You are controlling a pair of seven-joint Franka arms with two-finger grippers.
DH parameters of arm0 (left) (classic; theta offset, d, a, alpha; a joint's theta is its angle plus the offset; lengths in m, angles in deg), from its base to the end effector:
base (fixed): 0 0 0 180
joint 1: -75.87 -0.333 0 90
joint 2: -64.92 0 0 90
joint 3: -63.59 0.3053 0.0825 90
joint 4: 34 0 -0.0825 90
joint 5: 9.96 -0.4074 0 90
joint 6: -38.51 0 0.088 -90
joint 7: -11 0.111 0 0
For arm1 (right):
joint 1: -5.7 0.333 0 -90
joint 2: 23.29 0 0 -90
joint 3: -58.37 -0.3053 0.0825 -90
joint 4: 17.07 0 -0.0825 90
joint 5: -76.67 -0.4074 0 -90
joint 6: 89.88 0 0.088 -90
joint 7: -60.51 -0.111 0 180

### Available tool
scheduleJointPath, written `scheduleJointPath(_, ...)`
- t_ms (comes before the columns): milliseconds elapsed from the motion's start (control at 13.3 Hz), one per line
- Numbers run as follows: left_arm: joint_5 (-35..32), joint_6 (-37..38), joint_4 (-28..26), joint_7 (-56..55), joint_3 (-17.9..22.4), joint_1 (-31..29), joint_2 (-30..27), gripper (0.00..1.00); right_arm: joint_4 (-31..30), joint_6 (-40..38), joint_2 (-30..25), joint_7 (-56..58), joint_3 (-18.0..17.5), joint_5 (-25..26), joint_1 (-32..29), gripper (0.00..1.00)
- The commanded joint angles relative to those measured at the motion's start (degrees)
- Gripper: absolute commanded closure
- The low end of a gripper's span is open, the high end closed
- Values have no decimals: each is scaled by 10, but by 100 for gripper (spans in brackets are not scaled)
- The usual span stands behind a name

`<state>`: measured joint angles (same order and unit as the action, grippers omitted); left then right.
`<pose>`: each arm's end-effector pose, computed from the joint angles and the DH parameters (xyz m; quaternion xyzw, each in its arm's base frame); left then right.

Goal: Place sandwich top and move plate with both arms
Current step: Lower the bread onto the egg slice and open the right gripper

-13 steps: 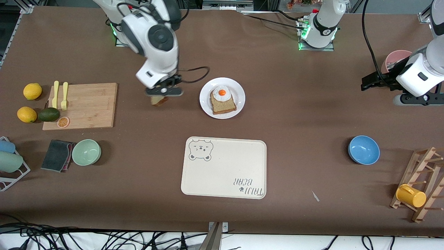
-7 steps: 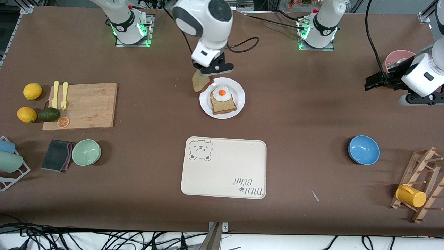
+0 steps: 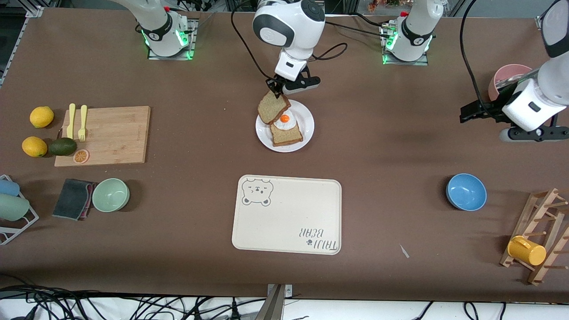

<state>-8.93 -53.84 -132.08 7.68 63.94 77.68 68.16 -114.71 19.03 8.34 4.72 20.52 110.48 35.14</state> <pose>0.5847 -0.0169 0.5107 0.9968 0.0173 -0.0785 0.0055 0.3242 0.5721 0.2843 0.9678 0.2074 0.0375 0.1379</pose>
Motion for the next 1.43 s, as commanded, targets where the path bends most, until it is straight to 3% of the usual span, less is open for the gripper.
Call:
scheduleJointPath(0,6,-50,-60,-3,-2,1,-31,0,52,-3,33,-21,8,16,6,100)
scheduleJointPath(375,9,-131,-116,-5,-4,5,-31,0,54,31,48,-21,50,14,15,100)
scheduleJointPath(525,9,-159,-134,-5,-5,6,-30,0,54,57,64,-67,52,13,18,100)
scheduleJointPath(600,9,-174,-147,-5,-6,6,-30,0,54,72,66,-87,52,13,18,83)
scheduleJointPath(675,9,-192,-159,-5,-6,6,-30,0,54,74,64,-90,52,11,18,41)
scheduleJointPath(750,10,-207,-170,-5,-9,6,-30,0,54,72,61,-90,52,10,18,12)
scheduleJointPath(825,10,-220,-178,-5,-14,6,-29,0,54,68,58,-86,52,9,17,0)
scheduleJointPath(1050,10,-242,-193,-5,-22,6,-26,0,54,67,23,-78,51,-27,15,0)
scheduleJointPath(1200,11,-245,-193,-5,-23,7,-23,0,18,54,-40,-14,52,-59,-2,0)
scheduleJointPath(1350,14,-245,-192,-5,-35,7,-18,0,-31,56,-114,60,52,-121,-63,0)
